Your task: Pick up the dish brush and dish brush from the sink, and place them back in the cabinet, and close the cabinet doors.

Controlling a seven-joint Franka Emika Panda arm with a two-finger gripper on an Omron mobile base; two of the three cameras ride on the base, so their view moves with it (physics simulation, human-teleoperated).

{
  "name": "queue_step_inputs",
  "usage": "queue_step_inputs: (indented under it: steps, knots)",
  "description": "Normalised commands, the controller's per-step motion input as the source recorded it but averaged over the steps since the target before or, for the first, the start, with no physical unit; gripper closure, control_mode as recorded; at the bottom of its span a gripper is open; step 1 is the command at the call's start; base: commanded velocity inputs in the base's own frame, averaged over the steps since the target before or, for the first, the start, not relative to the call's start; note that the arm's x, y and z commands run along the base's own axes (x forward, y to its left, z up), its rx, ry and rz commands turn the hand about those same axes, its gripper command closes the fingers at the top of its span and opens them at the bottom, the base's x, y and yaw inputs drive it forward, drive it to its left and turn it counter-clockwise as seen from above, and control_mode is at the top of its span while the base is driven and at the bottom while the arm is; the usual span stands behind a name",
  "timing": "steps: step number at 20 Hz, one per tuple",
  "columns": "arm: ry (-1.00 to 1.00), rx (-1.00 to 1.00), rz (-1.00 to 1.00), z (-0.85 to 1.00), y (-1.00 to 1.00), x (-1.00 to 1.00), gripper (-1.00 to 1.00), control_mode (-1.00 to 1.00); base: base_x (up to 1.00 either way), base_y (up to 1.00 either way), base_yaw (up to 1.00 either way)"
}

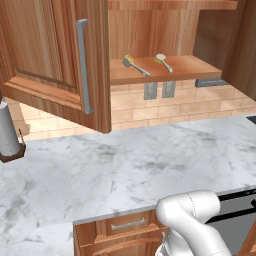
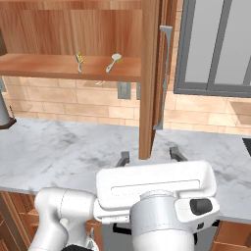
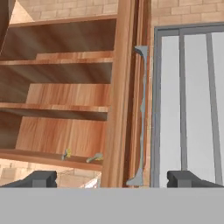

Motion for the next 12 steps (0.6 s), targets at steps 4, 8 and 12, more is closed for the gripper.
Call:
queue_step_inputs:
  steps: [4, 8, 12]
  knots:
    - [-0.01, 0.00, 0.07, -0.06, -0.11, 0.16, -1.00, -1.00, 0.00, 0.00, 0.00]
    - [-0.01, 0.00, 0.07, -0.05, -0.10, 0.19, -1.00, -1.00, 0.00, 0.00, 0.00]
    - [-0.01, 0.00, 0.06, -0.03, -0.06, 0.24, -1.00, -1.00, 0.00, 0.00, 0.00]
